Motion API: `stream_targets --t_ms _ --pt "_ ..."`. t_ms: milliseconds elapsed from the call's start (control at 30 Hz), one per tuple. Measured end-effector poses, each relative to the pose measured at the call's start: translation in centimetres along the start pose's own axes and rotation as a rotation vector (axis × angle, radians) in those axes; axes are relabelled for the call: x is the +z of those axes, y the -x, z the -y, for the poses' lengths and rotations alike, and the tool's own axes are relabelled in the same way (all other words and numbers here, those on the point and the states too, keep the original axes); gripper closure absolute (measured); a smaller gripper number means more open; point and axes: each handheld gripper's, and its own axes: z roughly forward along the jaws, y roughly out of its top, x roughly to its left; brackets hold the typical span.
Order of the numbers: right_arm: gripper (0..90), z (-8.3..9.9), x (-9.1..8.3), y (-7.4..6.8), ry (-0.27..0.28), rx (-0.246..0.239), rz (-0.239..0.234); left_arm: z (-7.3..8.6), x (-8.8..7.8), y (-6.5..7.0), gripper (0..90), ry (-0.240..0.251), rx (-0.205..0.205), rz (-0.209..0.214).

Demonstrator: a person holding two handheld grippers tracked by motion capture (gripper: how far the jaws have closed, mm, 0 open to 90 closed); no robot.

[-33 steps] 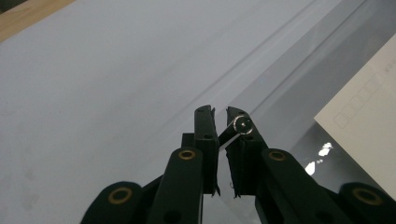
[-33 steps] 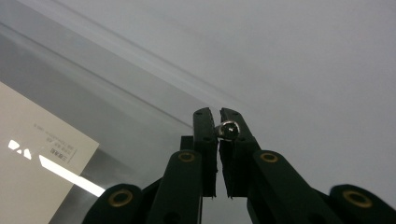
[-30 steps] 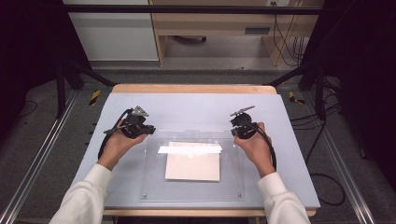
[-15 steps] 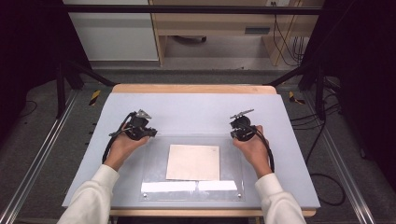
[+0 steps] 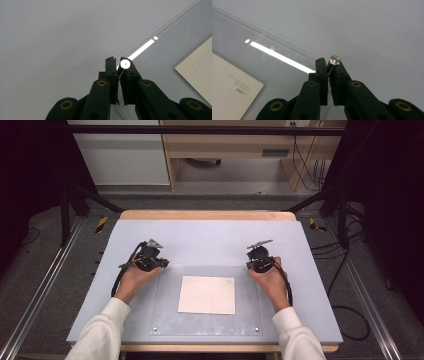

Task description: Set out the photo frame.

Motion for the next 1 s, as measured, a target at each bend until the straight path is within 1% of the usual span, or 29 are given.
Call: stream_targets --t_ms 33,67,133,233,267,300,333,400,433,467,500,533,633,667,733,767,867,900,933,967,1000 --pt "85.6 0.1 0.0 0.0 0.004 0.001 0.001 0.0 0.0 0.0 84.0 0.002 -0.004 0.0" --pt "85.6 0.1 0.1 0.0 0.01 0.0 -0.003 0.0 -0.1 0.0 84.0 -0.007 0.01 -0.004" --pt "85.5 0.2 0.1 0.1 0.016 0.002 -0.005 0.0 -0.1 0.0 84.0 -0.009 0.014 -0.008" --pt "85.4 0.4 0.0 0.1 0.024 0.003 -0.011 0.1 -0.1 0.1 83.9 -0.001 0.011 -0.013" --pt "85.3 0.4 0.1 0.1 0.032 0.002 -0.009 0.2 0.0 0.2 83.8 0.013 0.005 -0.019" --pt "85.0 0.5 0.1 0.2 0.037 0.005 -0.016 0.2 0.0 0.4 83.5 0.017 0.013 -0.029" --pt "83.9 0.6 0.0 0.2 0.046 0.003 -0.016 0.2 -0.1 0.4 81.8 0.008 0.045 -0.056" --pt "77.7 0.9 -0.2 0.3 0.072 -0.007 -0.027 0.4 -0.3 0.7 71.8 0.048 0.034 -0.072" --pt "76.1 1.0 -0.4 0.3 0.084 -0.015 -0.024 0.5 -0.5 0.8 68.8 0.065 0.034 -0.092" --pt "73.4 1.1 -0.7 0.3 0.103 -0.023 -0.023 0.5 -0.8 0.9 65.0 0.07 0.053 -0.125" --pt "70.6 1.3 -1.0 0.4 0.126 -0.027 -0.019 0.6 -1.0 1.1 59.5 0.089 0.067 -0.152" --pt "68.5 1.5 -1.2 0.5 0.147 -0.03 -0.018 0.7 -1.4 1.2 54.5 0.114 0.066 -0.166" --pt "64.0 1.9 -1.9 0.4 0.195 -0.045 -0.005 0.9 -2.1 1.4 44.2 0.181 0.034 -0.181" --pt "63.5 2.0 -2.1 0.3 0.211 -0.054 -0.002 1.0 -2.3 1.5 42.0 0.194 0.025 -0.18" --pt "63.3 2.1 -2.4 0.2 0.241 -0.061 0.004 1.1 -2.4 1.5 38.4 0.208 -0.012 -0.169" --pt "63.7 2.1 -2.5 0.2 0.25 -0.062 0.006 1.2 -2.5 1.5 36.9 0.216 -0.024 -0.155" --pt "68.2 1.9 -2.7 0.0 0.269 -0.058 0.023 1.3 -2.6 1.9 32.3 0.249 -0.052 -0.168" --pt "71.5 1.8 -2.7 0.0 0.277 -0.058 0.024 1.3 -2.6 2.0 28.0 0.255 -0.063 -0.168" --pt "74.5 1.8 -2.6 -0.1 0.277 -0.055 0.023 1.3 -2.6 2.2 25.3 0.256 -0.06 -0.171" --pt "75.3 1.7 -2.6 -0.1 0.275 -0.056 0.033 1.2 -2.6 2.3 23.0 0.26 -0.063 -0.17" --pt "77.4 1.6 -2.6 -0.2 0.279 -0.05 0.032 1.2 -2.6 2.4 19.8 0.266 -0.069 -0.158"
